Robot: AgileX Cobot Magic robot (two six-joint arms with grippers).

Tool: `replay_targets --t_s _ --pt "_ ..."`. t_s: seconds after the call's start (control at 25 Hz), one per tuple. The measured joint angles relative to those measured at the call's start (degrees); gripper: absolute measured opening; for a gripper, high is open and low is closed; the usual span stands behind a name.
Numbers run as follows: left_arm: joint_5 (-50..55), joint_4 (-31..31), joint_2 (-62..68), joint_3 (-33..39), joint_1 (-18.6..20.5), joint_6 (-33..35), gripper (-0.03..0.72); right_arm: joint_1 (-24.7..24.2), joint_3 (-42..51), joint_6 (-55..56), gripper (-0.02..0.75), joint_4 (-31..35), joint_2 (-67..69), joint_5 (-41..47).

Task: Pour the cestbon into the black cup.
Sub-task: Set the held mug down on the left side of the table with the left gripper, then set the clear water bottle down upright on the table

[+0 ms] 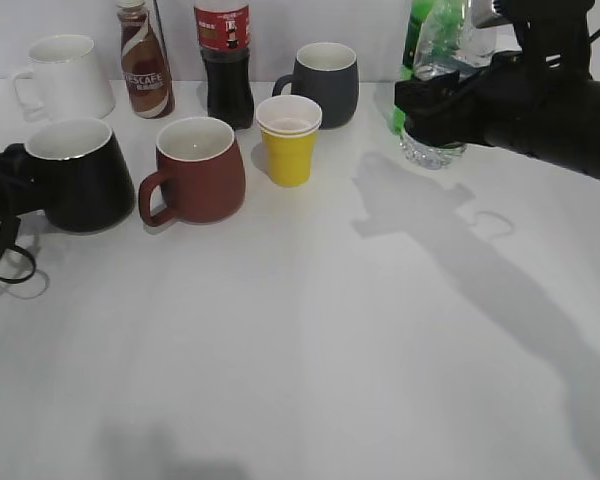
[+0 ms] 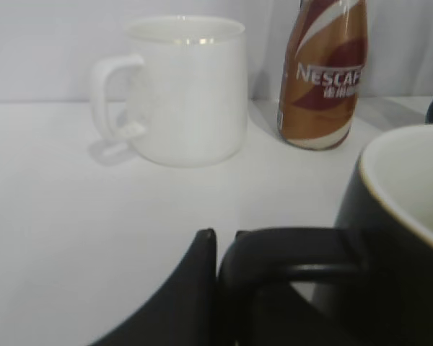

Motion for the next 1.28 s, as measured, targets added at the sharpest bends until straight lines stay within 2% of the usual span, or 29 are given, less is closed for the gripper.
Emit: replay_targets --t_s 0.2,0.44,0.56,1.28 --pt "-2.1 1.1 1.3 -0.1 0.1 -0.2 0.054 0.0 0.0 0.2 0.452 0.0 0.0 0.0" --pt "-3.5 1.3 1.3 1.8 0.1 -0.9 0.188 0.0 0.0 0.2 0.452 0.0 0.0 0.0" --pt "-4.7 1.3 1.3 3.2 0.1 -1.1 0.223 0.0 0.0 0.2 0.452 0.0 0.0 0.0" --pt "-3.2 1.3 -4.5 8.6 0.1 -1.1 0.245 0.0 0.0 0.4 0.452 0.2 0.0 -0.1"
